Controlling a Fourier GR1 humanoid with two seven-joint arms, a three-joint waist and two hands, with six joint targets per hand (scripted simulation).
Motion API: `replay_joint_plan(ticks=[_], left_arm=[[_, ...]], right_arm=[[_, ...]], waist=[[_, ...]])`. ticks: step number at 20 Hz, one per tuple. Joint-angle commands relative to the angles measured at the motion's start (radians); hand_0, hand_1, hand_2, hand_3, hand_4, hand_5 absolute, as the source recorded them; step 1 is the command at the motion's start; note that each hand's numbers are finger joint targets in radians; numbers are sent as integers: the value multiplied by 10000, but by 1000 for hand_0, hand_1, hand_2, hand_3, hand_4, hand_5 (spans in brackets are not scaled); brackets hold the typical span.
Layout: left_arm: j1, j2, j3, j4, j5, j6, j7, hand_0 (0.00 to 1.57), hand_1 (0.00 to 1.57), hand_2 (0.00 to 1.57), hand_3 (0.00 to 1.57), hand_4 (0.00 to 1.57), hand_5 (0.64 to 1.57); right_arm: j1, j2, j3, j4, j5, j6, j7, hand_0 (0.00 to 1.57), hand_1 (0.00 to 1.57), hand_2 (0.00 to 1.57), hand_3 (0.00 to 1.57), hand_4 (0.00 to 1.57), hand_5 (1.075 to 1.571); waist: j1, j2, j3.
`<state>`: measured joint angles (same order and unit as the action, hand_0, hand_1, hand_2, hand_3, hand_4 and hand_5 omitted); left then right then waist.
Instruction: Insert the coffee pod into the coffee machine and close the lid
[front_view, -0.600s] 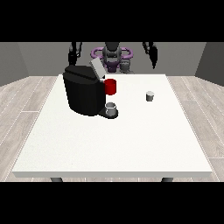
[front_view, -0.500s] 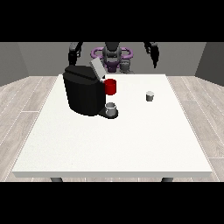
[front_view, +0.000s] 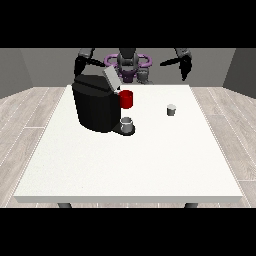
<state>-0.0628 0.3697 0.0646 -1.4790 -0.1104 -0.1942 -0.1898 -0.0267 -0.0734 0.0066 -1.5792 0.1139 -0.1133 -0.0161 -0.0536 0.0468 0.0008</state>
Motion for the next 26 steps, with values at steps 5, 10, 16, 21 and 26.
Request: replay_joint_plan(ticks=[5,10,16,21,26], left_arm=[[-1814,1251,414,1868,-882,-535,493,0,0,0,0,0,1571],[-3050,2168,738,3259,-1197,-1012,240,0,0,0,0,0,1571],[-3410,2262,267,4555,-2245,-1007,-257,0,0,0,0,0,1571],[-4211,2155,122,5568,-3022,-472,-323,0,0,0,0,0,1571],[-4870,1601,-14,6095,-3703,569,-584,488,488,724,486,0,1571]], right_arm=[[-572,243,563,-182,643,-249,53,0,0,0,0,0,1571],[-1554,305,566,-296,613,-196,471,0,0,0,0,0,1571],[-1610,191,365,35,590,-179,506,0,0,0,0,0,1571],[-2127,724,660,398,684,-586,765,0,0,0,0,0,1571],[-2161,455,634,1107,745,-604,263,0,0,0,0,0,1571]], waist=[[-853,750,-10],[-1288,1812,-13],[-1245,1953,-11],[-1118,2341,-10],[-1128,2502,-10]])
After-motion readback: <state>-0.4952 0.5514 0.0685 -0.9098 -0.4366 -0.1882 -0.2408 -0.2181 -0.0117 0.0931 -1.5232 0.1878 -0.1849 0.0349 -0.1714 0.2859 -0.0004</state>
